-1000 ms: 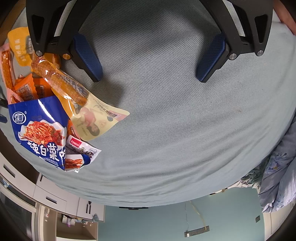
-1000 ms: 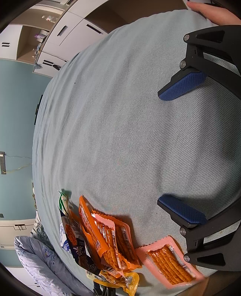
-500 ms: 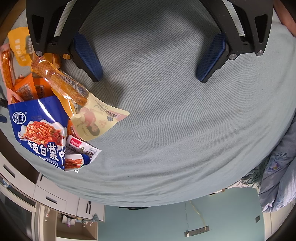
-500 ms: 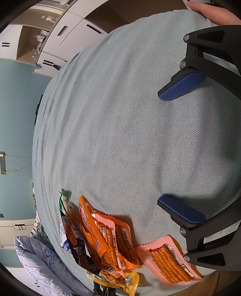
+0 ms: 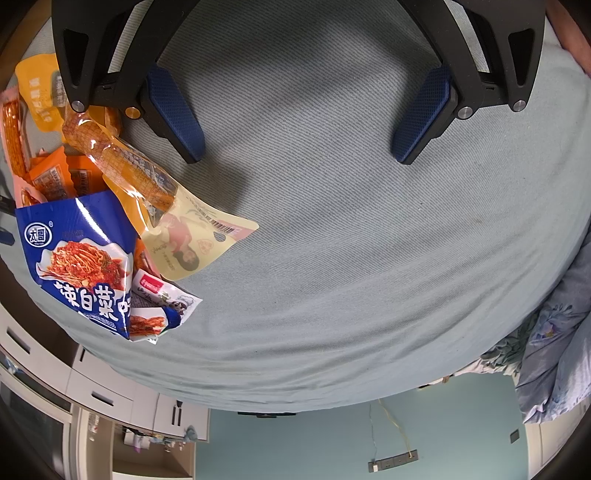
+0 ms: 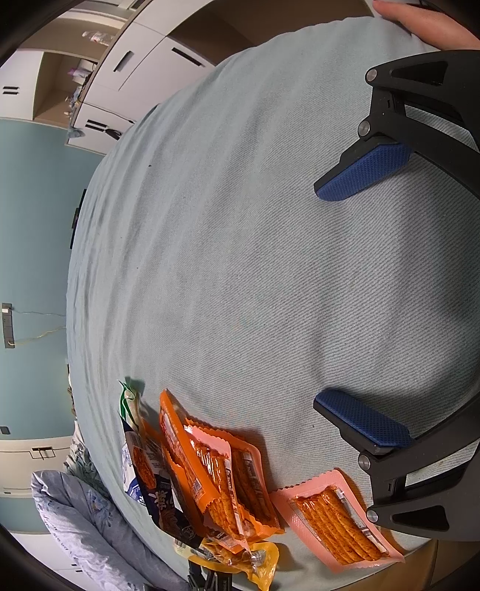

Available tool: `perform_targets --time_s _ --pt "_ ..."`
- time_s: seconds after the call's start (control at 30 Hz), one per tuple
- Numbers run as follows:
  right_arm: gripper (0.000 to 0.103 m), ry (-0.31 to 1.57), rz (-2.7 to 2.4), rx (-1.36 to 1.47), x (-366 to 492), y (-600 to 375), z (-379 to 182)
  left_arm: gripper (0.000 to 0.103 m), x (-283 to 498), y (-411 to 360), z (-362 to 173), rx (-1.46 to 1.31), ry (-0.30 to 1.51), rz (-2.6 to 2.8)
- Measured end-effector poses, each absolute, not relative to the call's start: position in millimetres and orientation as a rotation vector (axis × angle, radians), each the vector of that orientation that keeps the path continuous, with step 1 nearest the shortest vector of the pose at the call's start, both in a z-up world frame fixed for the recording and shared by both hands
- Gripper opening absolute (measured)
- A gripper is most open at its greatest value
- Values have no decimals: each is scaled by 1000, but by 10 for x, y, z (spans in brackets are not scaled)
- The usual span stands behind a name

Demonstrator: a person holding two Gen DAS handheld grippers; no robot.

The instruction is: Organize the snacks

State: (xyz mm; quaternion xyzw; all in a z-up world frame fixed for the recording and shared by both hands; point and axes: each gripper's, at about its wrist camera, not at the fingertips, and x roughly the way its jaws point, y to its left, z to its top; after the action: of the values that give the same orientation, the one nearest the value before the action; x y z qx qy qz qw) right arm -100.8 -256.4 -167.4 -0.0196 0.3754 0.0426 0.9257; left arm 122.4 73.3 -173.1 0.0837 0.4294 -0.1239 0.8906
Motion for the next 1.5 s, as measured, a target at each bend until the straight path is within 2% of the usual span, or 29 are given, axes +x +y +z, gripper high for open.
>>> perform_targets --time_s 0.57,0.73,0.83,1.0,1.17,1.27,1.37,1.5 --pt "103 782 79 -54 -993 -2535 -1656 103 1258 726 -1728 181 901 -255" --pt "103 812 104 -33 -944 -2553 -1626 103 1279 657 -1665 222 947 -245" --pt "103 898 132 -66 -897 -2557 -1567 103 1239 570 -1588 294 1004 -238" --pt "103 1128 69 -91 -845 -2461 -1335 103 975 450 -1085 406 942 -248" --pt "103 967 -154 -220 -1052 -2144 -559 103 739 544 -293 276 927 -198" --pt "103 865 -216 -156 -1292 -2013 -81 103 526 632 196 167 905 -126" --pt "103 910 -144 -89 -1462 -1786 245 103 266 640 549 115 882 -81" --pt "103 995 -21 -127 -1772 -1338 632 103 108 442 650 233 862 -57"
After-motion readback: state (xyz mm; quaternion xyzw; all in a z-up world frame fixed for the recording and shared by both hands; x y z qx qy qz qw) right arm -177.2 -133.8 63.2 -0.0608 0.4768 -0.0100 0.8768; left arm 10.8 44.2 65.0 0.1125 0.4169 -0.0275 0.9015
